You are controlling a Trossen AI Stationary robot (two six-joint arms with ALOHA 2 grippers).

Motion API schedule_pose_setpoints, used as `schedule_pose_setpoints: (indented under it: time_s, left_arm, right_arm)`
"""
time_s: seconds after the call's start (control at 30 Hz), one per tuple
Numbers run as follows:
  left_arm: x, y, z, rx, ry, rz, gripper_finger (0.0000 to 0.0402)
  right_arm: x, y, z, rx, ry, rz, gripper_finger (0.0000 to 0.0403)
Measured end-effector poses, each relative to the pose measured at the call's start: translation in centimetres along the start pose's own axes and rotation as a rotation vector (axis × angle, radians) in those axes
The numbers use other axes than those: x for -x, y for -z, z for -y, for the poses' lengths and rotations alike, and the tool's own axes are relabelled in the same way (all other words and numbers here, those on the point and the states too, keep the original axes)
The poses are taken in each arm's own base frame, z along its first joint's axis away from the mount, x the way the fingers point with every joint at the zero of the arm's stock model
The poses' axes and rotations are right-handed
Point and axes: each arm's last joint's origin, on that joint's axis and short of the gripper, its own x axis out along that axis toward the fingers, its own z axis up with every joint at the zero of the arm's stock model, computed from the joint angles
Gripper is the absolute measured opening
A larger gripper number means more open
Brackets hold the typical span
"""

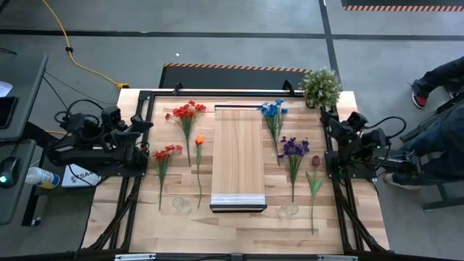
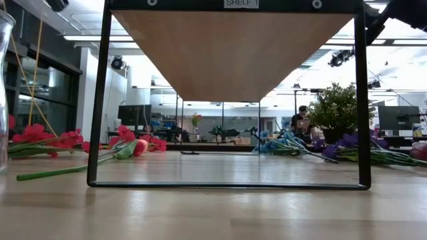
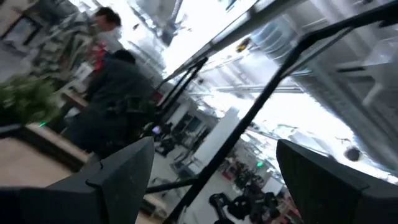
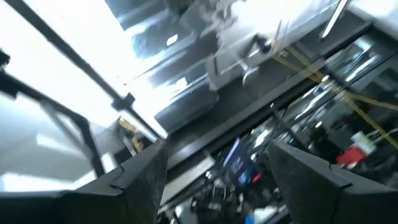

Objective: Pick and place flowers into a vace then onto a shelf
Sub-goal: Put the top orange flowers into the left transparent vase

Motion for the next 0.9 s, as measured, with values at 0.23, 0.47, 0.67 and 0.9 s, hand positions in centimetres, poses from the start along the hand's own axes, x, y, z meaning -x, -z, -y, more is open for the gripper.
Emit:
schedule_pose_setpoints:
  time_s: [0.23, 0.47, 0.67, 0.9]
  left_arm:
    - [-0.9, -1.2, 0.6, 0.027, -0.177, -0.067, 0.0369]
    - [-2.5, -3.4, 2.2, 0.023, -0.310, -0.100, 0.0369]
    - [-4.3, -5.2, 3.4, -0.016, -0.483, -0.172, 0.0369]
    - [-7.0, -6.7, 4.4, -0.030, -0.641, -0.240, 0.0369]
  right_arm:
    - [0.0, -0.5, -0.3, -0.007, -0.020, 0.054, 0.0268]
    - [0.1, -0.8, -0.5, -0.014, -0.048, 0.093, 0.0268]
    - [0.1, -0.9, -0.6, -0.015, -0.051, 0.098, 0.0266]
    - [0.1, -0.9, -0.6, -0.016, -0.054, 0.101, 0.0267]
